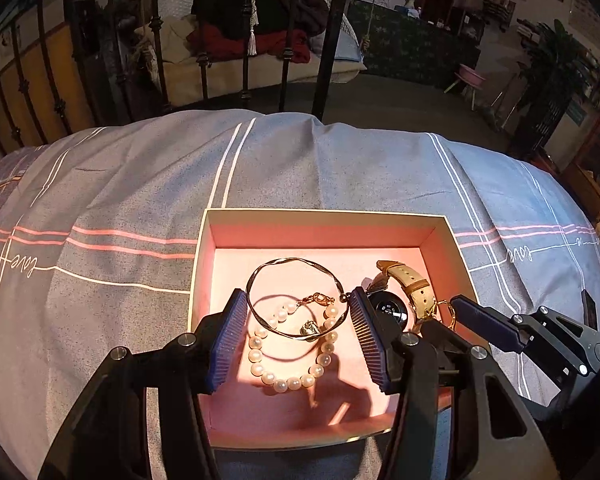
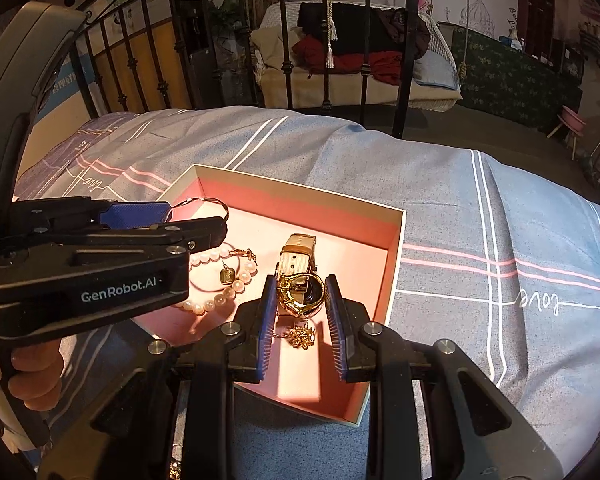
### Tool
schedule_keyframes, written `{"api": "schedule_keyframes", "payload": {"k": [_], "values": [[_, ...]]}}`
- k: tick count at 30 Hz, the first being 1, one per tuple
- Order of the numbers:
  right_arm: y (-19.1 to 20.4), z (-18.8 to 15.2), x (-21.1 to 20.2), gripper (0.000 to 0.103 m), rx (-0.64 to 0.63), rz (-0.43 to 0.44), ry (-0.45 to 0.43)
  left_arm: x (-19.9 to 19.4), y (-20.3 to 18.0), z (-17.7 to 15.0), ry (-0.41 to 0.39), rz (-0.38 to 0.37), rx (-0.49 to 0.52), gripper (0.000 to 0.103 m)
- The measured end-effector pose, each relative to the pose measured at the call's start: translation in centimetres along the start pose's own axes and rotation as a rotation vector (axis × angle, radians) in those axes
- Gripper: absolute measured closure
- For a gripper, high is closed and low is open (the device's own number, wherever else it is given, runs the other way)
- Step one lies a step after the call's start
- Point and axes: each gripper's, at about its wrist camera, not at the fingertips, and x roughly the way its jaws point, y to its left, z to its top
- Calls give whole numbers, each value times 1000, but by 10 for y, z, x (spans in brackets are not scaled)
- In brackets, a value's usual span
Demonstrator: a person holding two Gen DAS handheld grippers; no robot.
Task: Organize jewelry
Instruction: 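Lower hoop and ring into the box and open both tools, then grasp the gold charm cluster with the left tool while the right tool grasps the gold pendant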
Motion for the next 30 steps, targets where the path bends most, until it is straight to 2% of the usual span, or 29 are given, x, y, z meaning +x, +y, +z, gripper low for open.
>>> {"api": "schedule_keyframes", "payload": {"k": [15, 19, 21, 23, 25, 30], "values": [[9, -10, 6, 78, -47, -7, 47, 13, 3, -6, 61, 18, -8, 50], [12, -12, 4, 78, -55, -7, 44, 10, 1, -8, 51, 15, 6, 51], [13, -14, 1, 75, -52, -10, 39, 6, 0, -8, 41, 12, 14, 48], [13, -17, -6, 63, -49, -12, 24, -2, 0, -11, 26, 7, 13, 45], [14, -24, -19, 58, -44, -12, -1, -13, 0, -16, 7, -16, 16, 44], [13, -66, -56, 58, -19, -3, -34, -50, -4, -54, -36, -66, 49, 41]]}}
